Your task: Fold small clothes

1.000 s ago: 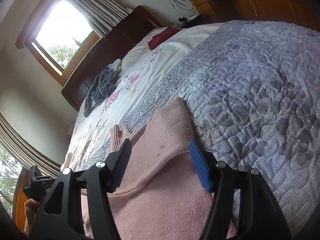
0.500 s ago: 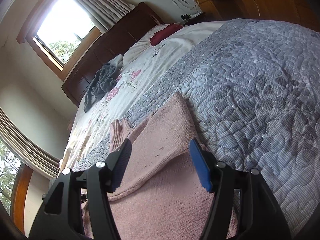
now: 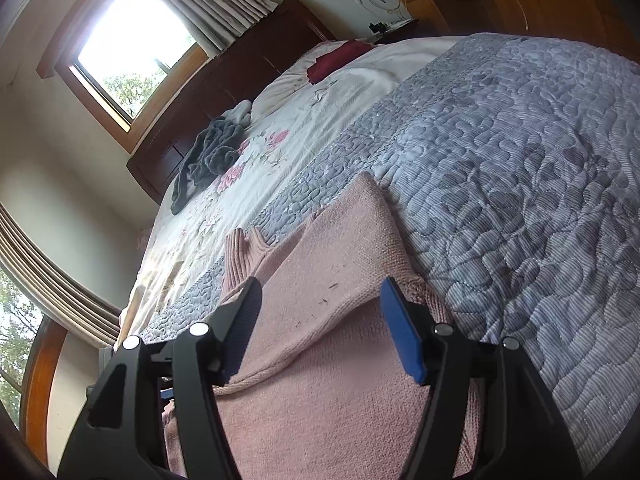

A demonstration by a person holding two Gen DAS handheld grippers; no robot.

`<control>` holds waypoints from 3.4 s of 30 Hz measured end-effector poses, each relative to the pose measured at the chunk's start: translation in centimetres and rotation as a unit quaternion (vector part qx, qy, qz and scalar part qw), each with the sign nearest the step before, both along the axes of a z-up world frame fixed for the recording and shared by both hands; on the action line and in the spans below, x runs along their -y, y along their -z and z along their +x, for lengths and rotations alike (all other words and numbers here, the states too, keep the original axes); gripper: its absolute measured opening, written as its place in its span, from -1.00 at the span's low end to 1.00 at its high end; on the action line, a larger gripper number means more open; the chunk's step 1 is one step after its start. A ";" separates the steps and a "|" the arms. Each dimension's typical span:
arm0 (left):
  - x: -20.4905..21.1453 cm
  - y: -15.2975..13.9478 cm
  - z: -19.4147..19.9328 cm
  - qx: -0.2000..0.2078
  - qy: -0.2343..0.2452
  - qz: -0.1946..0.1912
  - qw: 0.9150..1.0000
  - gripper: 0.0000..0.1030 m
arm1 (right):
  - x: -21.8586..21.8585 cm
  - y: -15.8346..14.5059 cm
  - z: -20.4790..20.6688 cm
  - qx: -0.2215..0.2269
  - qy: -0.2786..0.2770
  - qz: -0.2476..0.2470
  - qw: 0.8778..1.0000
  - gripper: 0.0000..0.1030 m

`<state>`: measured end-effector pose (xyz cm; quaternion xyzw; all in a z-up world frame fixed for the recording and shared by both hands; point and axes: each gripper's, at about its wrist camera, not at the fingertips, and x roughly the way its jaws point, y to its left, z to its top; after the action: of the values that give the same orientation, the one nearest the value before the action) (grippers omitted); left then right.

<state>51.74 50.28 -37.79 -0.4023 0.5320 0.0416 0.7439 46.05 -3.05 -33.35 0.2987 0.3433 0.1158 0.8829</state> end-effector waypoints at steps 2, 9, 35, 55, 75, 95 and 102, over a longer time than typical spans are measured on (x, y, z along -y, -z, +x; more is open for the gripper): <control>-1.9 -1.4 -2.1 0.018 -0.023 0.001 1.000 -0.37 | -0.3 -0.1 0.0 0.001 -0.006 -0.001 1.000 0.22; -13.3 -5.2 -16.9 0.042 -0.185 0.036 0.981 0.30 | -2.7 -0.6 -0.4 0.010 -0.046 -0.010 0.999 0.29; -33.7 -3.0 -32.5 0.026 -0.445 0.066 0.893 -0.77 | -14.1 -0.9 -4.6 0.011 -0.205 -0.072 0.976 0.29; 1.3 -18.2 -3.6 0.227 0.002 0.153 0.962 -0.80 | -6.2 -7.1 -8.5 -0.048 -0.201 -0.082 0.975 0.31; 9.4 -4.4 -7.8 0.212 0.011 0.043 0.976 0.39 | -12.2 -0.6 6.4 -0.191 -0.317 0.089 0.925 0.44; 8.1 -7.3 -10.6 0.208 0.019 0.077 0.975 0.62 | -23.9 7.9 13.7 -0.333 -0.398 0.080 0.851 0.23; 6.7 -7.1 -11.0 0.208 -0.002 0.068 0.976 0.62 | -25.4 6.2 13.8 -0.326 -0.402 0.066 0.853 -0.76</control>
<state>40.79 43.59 -30.72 -0.3513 0.3607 -0.0053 0.8640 59.82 22.33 -39.60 0.2128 0.6928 0.3791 0.5754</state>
